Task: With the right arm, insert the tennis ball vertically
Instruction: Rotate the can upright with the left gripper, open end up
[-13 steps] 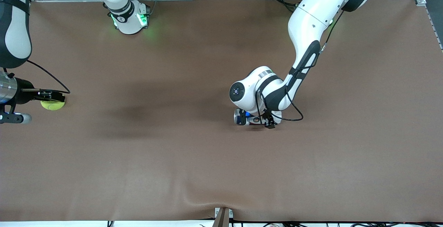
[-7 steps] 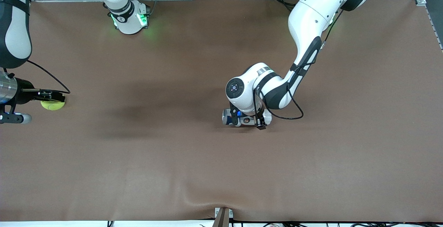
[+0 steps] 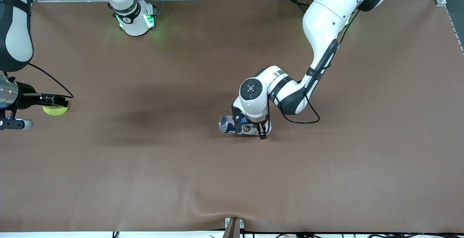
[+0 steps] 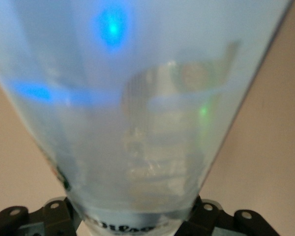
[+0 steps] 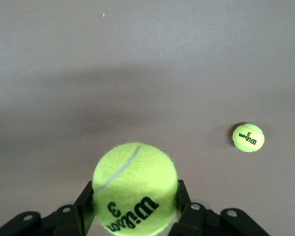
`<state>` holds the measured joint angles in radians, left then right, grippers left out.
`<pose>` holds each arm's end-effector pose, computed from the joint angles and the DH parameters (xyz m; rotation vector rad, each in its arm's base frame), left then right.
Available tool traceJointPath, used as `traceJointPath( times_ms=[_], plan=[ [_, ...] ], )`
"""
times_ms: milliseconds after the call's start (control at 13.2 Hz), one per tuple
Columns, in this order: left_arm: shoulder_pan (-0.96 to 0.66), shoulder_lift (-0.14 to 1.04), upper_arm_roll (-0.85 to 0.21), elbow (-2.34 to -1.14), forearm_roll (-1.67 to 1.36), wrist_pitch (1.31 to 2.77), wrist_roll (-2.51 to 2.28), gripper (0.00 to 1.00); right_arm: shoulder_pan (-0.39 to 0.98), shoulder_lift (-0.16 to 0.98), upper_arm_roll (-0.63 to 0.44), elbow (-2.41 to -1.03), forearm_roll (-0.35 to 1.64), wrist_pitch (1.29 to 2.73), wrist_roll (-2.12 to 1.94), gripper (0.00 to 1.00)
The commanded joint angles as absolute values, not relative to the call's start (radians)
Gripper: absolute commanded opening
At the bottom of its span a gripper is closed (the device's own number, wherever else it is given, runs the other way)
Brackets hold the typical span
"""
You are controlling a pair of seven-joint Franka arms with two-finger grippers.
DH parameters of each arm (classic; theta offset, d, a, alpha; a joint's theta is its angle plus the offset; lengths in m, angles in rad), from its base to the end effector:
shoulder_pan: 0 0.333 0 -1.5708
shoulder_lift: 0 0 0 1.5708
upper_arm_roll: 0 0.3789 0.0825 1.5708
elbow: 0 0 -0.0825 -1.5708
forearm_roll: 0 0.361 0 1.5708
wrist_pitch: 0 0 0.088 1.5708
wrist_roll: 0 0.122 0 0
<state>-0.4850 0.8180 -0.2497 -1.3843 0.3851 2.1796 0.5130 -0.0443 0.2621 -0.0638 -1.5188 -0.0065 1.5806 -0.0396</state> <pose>0.6075 -0.4589 0.2738 -2.3094 1.9280 -0.0343 0.6069 -0.0618 0.5462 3.1157 -0.1048 -0.3143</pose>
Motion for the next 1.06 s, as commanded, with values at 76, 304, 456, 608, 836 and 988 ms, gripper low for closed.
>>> traceJointPath(
  times_ms=[76, 304, 456, 608, 836, 988],
  plan=[
    [-0.492, 0.811, -0.255, -1.393, 0.290, 2.420, 0.479, 0.79, -0.049, 0.264, -0.057, -1.508, -0.018, 1.575, -0.021, 0.00],
    [-0.512, 0.833, -0.255, -1.402, 0.269, 2.624, 0.427, 0.79, -0.049, 0.265, -0.055, -1.508, -0.018, 1.577, -0.021, 0.00],
    [-0.512, 0.857, -0.255, -1.414, 0.265, 2.756, 0.413, 0.78, -0.049, 0.265, -0.057, -1.508, -0.018, 1.577, -0.021, 0.00],
    [-0.515, 0.879, -0.255, -1.419, 0.265, 2.859, 0.388, 0.78, -0.048, 0.265, -0.055, -1.508, -0.017, 1.577, -0.020, 0.00],
    [-0.534, 0.919, -0.256, -1.453, 0.264, 3.035, 0.307, 0.76, -0.046, 0.265, -0.055, -1.508, -0.014, 1.577, -0.018, 0.00],
    [-0.537, 0.959, -0.256, -1.476, 0.264, 3.175, 0.263, 0.75, -0.044, 0.265, -0.055, -1.508, -0.014, 1.577, -0.017, 0.00]
  ],
)
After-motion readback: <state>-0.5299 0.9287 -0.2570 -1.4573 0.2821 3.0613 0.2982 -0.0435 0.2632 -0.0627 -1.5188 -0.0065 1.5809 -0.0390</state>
